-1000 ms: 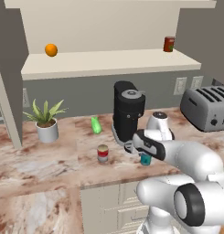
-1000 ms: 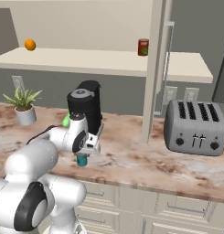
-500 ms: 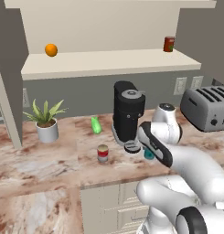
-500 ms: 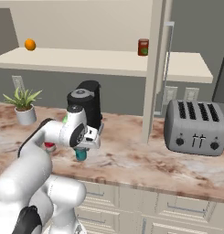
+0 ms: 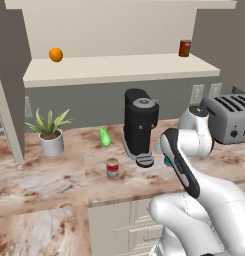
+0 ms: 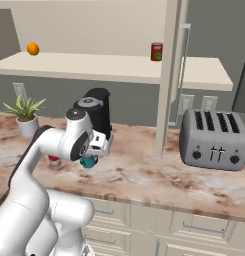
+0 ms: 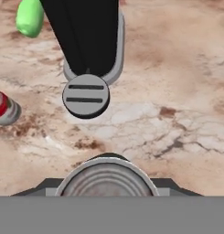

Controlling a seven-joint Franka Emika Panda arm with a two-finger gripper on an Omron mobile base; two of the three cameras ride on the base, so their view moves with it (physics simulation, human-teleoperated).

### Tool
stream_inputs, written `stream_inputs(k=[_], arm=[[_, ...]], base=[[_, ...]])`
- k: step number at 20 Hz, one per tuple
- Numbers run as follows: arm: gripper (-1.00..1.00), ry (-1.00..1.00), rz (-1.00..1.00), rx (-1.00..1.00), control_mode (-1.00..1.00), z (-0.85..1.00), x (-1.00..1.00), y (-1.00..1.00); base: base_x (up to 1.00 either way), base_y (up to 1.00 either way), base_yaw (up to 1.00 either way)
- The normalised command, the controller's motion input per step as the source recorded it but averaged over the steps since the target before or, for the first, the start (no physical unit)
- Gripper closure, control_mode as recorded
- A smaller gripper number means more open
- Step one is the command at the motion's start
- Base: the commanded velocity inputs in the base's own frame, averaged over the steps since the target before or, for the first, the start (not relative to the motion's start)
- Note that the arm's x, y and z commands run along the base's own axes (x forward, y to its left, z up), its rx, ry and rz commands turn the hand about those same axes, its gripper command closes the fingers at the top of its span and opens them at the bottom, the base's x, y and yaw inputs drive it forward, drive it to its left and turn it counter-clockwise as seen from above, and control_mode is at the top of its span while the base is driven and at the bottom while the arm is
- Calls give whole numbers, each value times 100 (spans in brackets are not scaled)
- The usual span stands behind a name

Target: Pick the cans from the counter and place them in their designated side in the cabinet.

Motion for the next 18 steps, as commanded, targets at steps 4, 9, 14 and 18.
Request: stream_inputs(k=[4, 9, 14, 18], arm=[[100, -14, 0, 0, -100, 61, -23, -7], [100, -15, 0, -1, -100, 58, -22, -7], [100, -11, 0, -2, -100, 56, -26, -9], [100, -10, 0, -2, -100, 57, -23, -9]], base=[[0, 0, 0], [0, 0, 0], [0, 0, 0], [0, 0, 0]])
